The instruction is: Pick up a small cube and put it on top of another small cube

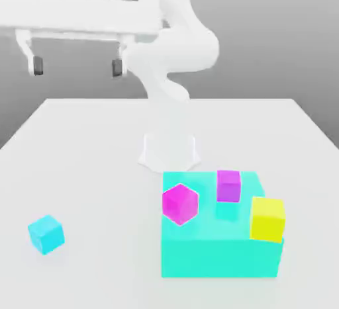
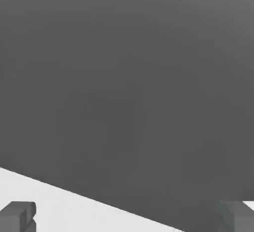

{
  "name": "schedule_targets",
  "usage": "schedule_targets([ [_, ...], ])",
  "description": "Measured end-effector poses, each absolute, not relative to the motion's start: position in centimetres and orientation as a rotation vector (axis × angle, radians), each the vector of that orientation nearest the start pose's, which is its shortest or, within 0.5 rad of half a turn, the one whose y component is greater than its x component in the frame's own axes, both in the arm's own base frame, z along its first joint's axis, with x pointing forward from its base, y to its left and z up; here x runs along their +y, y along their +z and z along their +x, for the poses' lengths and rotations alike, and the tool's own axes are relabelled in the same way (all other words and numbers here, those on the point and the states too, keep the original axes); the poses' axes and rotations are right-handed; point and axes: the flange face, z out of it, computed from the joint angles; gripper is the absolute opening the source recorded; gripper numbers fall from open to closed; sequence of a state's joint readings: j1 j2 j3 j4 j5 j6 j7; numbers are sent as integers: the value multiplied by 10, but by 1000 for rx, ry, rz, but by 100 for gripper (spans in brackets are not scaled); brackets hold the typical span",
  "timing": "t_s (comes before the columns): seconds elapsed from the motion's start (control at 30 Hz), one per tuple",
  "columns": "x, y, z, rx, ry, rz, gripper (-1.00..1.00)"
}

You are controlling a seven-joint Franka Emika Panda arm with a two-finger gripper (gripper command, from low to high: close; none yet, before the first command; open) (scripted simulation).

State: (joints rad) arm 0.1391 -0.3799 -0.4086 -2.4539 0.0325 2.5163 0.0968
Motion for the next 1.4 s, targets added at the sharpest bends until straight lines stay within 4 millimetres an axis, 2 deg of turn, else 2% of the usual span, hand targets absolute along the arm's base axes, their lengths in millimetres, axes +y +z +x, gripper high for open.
schedule_targets([
  [0.13,-160,412,444,462,-530,-2951,0],
  [0.27,-186,356,433,346,-423,-3012,0],
  [0.37,-204,316,419,257,-339,-3052,0],
  [0.53,-237,255,383,122,-189,-3105,0],
  [0.7,-258,203,343,-50,-30,-3139,0],
  [0.97,-263,135,336,-81,-1,-3144,0],
  [1.0,-262,131,335,-79,0,-3142,-100],
  [1.2,-262,128,335,-78,1,-3139,-100],
  [1.27,-263,138,336,-82,-1,-3143,-100],
  [1.4,-264,171,337,-84,-1,-3146,-100],
])
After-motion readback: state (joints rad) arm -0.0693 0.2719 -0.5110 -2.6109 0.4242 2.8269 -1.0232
